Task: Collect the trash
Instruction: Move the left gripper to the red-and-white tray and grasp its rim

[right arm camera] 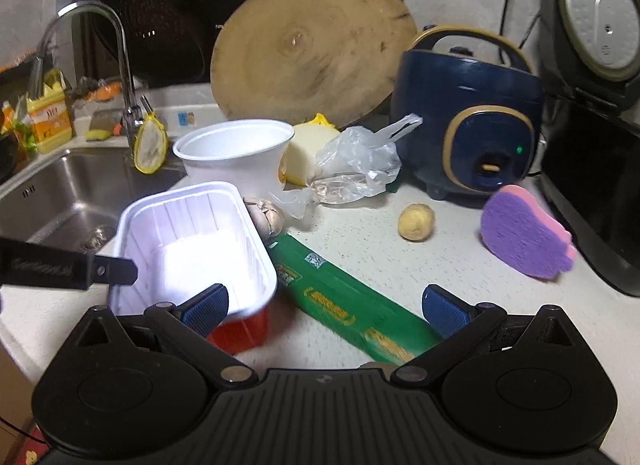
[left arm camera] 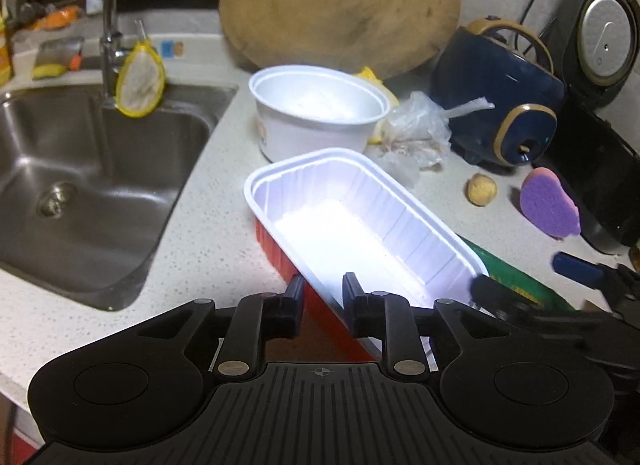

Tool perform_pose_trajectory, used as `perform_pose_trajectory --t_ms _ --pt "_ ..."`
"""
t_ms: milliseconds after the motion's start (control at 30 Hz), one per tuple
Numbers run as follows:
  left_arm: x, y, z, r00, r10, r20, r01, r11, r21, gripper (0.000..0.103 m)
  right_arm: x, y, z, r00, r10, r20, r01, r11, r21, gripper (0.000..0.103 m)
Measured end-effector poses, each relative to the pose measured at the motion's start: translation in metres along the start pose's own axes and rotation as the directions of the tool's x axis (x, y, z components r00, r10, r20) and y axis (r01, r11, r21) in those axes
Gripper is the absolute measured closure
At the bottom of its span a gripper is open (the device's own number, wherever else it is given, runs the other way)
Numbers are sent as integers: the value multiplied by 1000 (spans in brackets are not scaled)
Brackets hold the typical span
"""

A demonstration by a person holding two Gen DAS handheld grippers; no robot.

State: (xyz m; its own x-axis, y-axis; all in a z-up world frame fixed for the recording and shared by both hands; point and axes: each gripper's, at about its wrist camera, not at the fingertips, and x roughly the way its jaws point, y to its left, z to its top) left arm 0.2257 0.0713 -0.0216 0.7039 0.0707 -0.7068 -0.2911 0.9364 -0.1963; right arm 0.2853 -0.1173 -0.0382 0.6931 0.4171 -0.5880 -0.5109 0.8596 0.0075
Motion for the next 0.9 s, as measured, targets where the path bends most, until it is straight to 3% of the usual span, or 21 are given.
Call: perform_pose_trajectory --t_ms 133,333,467,733,900 --pt "1 6 3 1000 24 5 -24 1000 -1 80 14 5 3 998 46 -33 -45 999 28 2" --pt "-10 16 2 999 32 30 -32 999 2 80 30 7 2 984 155 -88 -144 983 116 32" --pt "-19 25 1 997 55 57 -55 998 2 80 31 20 -3 973 203 -115 -189 975 120 43" --pt "-30 46 -4 993 75 89 -75 997 -11 80 17 54 -14 948 287 -138 -277 957 91 43" --pt "-28 50 -6 996 8 90 -5 1000 -25 80 -4 61 -15 966 244 -85 -242 970 28 41"
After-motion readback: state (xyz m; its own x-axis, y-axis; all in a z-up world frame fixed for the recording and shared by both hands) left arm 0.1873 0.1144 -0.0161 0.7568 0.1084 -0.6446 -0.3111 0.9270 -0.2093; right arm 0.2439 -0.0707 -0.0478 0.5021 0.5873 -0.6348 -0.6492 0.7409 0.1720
